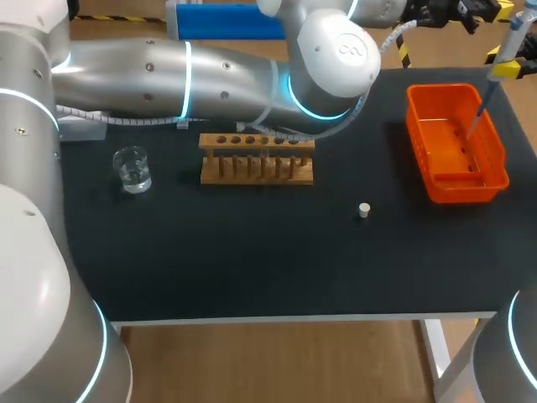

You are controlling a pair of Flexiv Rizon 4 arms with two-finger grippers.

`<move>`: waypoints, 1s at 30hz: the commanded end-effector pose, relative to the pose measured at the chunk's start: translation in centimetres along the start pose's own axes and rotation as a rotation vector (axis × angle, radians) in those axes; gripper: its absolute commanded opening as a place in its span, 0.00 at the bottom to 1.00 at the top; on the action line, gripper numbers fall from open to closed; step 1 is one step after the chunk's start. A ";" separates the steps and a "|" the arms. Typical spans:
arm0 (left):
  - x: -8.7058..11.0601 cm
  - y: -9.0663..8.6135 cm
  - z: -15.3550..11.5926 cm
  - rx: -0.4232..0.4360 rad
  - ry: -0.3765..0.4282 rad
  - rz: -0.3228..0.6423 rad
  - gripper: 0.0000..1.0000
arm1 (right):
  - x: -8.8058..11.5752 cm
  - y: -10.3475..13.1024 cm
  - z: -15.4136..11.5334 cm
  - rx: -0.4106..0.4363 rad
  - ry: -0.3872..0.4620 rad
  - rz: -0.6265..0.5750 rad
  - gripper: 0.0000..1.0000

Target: Invert the test tube, pick up the pipette, mount the tip to pipette, aspirate from beaker and dispense into the tube, eject the tip, return the pipette, and cap with the stopper.

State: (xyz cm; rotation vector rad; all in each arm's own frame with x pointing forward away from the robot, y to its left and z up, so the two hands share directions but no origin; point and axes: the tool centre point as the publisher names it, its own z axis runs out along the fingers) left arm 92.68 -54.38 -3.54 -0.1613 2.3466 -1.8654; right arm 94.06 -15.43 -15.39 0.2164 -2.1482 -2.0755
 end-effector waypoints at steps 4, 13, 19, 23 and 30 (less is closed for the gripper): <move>-0.6 0.3 1.2 0.113 0.010 0.000 0.00 | -0.2 -0.1 -0.3 0.001 0.008 0.000 0.00; -1.3 0.3 1.9 0.118 0.014 0.000 0.00 | -0.2 -0.1 -0.3 0.001 0.008 0.000 0.00; -1.7 0.5 2.5 0.122 0.019 -0.004 0.00 | -0.2 -0.1 -0.3 0.001 0.008 0.000 0.00; -1.8 0.6 2.8 0.126 0.022 -0.007 0.00 | -0.2 -0.1 -0.3 0.001 0.008 0.000 0.00; -1.9 0.7 3.3 0.130 0.028 -0.010 0.00 | -0.2 -0.1 -0.3 0.001 0.008 0.000 0.00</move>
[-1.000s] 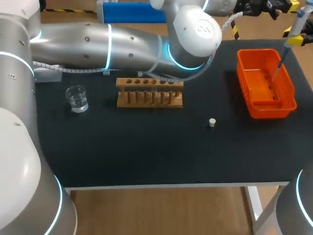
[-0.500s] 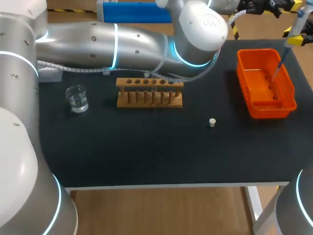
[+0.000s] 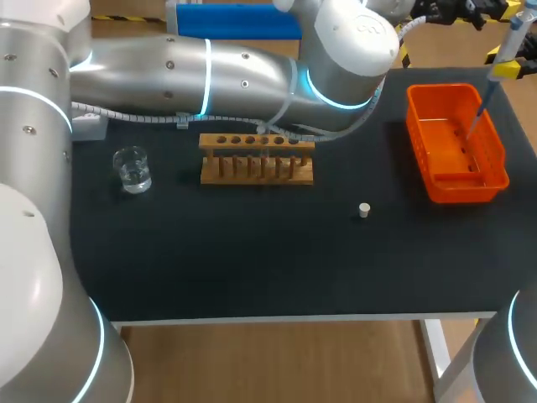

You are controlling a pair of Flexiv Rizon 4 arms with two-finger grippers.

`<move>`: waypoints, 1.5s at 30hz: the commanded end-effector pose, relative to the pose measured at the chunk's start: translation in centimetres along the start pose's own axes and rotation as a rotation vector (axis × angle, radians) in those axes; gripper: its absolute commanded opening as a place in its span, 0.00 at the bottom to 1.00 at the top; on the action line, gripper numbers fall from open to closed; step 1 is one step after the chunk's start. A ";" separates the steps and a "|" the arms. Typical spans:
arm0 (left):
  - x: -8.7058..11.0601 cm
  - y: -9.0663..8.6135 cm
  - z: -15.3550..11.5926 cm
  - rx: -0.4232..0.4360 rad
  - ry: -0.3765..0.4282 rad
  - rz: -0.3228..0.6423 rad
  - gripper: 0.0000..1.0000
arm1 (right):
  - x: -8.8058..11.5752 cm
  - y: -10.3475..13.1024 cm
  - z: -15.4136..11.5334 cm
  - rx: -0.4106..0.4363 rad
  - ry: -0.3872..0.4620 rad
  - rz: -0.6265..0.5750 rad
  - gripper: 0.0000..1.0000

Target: Invert the test tube, pick up the pipette, mount the tip to pipette, aspirate from beaker and dispense into the tube, eject the tip, return the pipette, and cap with the stopper.

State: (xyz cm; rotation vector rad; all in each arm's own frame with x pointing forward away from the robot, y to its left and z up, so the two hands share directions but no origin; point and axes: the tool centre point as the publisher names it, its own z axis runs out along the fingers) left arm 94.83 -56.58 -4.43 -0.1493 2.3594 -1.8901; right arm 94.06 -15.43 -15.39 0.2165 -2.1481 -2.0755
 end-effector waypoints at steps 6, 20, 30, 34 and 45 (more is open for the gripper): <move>-0.2 0.3 0.8 0.124 0.007 -0.001 0.00 | -0.2 -0.1 -0.3 0.001 0.008 0.000 0.00; 0.3 0.6 1.0 0.120 0.011 -0.007 0.00 | -0.2 -0.1 -0.3 0.001 0.008 0.000 0.00; 0.9 0.6 1.2 0.111 0.019 -0.005 0.00 | -0.2 -0.1 -0.3 0.001 0.008 0.000 0.00; 0.9 1.0 1.3 0.108 0.021 -0.012 0.00 | -0.2 -0.1 -0.3 0.001 0.008 0.000 0.00; 0.8 1.8 1.3 0.102 0.018 -0.029 0.00 | -0.2 -0.1 -0.3 0.001 0.008 0.000 0.00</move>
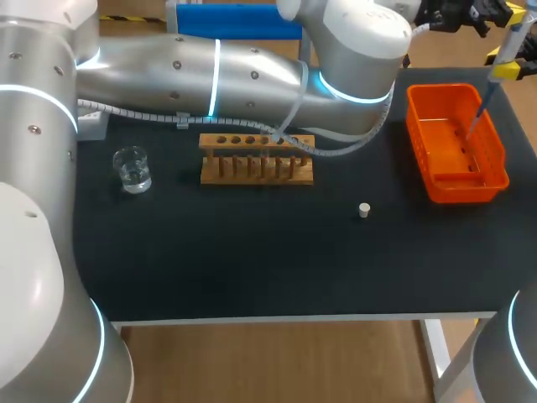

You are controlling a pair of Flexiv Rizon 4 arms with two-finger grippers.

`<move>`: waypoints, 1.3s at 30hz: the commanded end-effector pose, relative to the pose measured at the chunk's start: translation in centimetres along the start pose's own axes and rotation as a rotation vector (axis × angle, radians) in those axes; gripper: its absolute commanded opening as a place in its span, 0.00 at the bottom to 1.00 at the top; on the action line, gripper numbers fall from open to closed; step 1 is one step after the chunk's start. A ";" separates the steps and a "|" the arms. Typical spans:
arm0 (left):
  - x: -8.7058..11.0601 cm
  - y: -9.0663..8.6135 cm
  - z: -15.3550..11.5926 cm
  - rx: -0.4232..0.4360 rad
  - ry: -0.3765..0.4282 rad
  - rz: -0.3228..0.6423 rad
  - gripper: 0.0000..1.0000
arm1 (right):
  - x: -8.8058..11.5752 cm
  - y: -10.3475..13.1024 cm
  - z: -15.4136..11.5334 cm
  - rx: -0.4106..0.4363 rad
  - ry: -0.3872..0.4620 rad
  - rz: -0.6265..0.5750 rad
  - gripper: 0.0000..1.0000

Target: Invert the test tube, pick up the pipette, mount the tip to pipette, aspirate from beaker and dispense into the tube, eject the tip, return the pipette, and cap with the stopper.

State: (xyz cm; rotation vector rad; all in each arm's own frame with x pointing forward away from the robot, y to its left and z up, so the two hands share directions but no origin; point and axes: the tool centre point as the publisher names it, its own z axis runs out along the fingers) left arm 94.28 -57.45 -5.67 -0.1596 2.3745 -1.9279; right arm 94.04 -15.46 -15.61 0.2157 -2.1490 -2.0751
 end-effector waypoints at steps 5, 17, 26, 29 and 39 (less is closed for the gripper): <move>0.1 1.3 0.3 0.086 -0.008 -0.007 0.00 | -0.2 0.2 -0.3 0.000 0.009 -0.001 0.00; 0.3 2.1 0.7 0.088 -0.012 -0.016 0.00 | -0.2 0.2 -0.3 0.000 0.009 -0.001 0.00; 0.4 2.8 0.9 0.091 -0.011 -0.028 0.00 | -0.2 0.2 -0.3 0.000 0.009 -0.001 0.00; 0.5 3.0 1.0 0.090 -0.011 -0.033 0.00 | -0.2 0.2 -0.3 0.000 0.009 -0.001 0.00; 0.5 4.0 1.0 0.090 -0.018 -0.053 0.00 | -0.2 0.2 -0.3 0.000 0.009 -0.001 0.00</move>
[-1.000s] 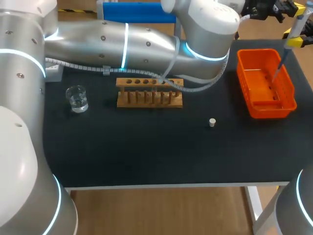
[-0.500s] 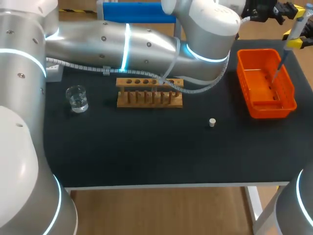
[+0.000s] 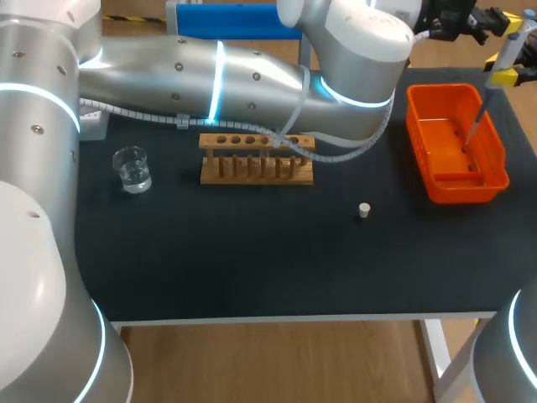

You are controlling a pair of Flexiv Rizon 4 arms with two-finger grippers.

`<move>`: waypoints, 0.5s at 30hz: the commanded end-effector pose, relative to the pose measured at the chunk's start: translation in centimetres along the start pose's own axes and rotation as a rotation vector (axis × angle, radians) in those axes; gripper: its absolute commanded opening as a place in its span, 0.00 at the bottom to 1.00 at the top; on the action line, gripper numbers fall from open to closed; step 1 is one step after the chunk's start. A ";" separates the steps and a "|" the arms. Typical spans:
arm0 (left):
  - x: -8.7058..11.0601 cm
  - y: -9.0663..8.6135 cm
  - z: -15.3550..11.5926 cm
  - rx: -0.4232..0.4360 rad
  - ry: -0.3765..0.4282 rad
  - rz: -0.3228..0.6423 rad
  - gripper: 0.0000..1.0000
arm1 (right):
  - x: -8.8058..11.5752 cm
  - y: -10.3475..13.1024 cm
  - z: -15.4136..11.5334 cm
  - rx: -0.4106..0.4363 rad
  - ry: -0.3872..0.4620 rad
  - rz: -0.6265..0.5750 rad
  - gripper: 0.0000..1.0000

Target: Invert the test tube, pick up the pipette, mount the tip to pipette, aspirate from beaker and dispense into the tube, eject the tip, return the pipette, and cap with the stopper.

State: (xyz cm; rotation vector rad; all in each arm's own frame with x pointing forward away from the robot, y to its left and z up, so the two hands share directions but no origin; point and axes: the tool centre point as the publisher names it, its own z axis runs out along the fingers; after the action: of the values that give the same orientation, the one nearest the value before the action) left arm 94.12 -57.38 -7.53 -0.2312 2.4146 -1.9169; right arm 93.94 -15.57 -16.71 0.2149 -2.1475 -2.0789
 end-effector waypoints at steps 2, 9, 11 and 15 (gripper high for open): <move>0.2 2.3 0.7 0.115 -0.009 -0.005 0.00 | -0.4 1.3 -0.2 0.003 0.010 0.000 0.00; 0.1 2.1 0.4 0.121 -0.018 -0.006 0.00 | -0.4 1.3 -0.2 0.003 0.010 0.000 0.00; 0.0 1.3 0.1 0.132 -0.028 0.011 0.00 | -0.4 1.3 -0.2 0.003 0.010 0.000 0.00; -0.2 -1.1 -1.0 0.140 -0.048 0.052 0.00 | -0.4 1.3 -0.2 0.003 0.010 0.000 0.00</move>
State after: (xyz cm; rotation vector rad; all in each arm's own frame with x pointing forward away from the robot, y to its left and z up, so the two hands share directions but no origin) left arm 94.52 -56.92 -6.55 -0.2078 2.3647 -1.8810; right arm 94.09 -15.54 -16.02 0.2176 -2.1398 -2.0838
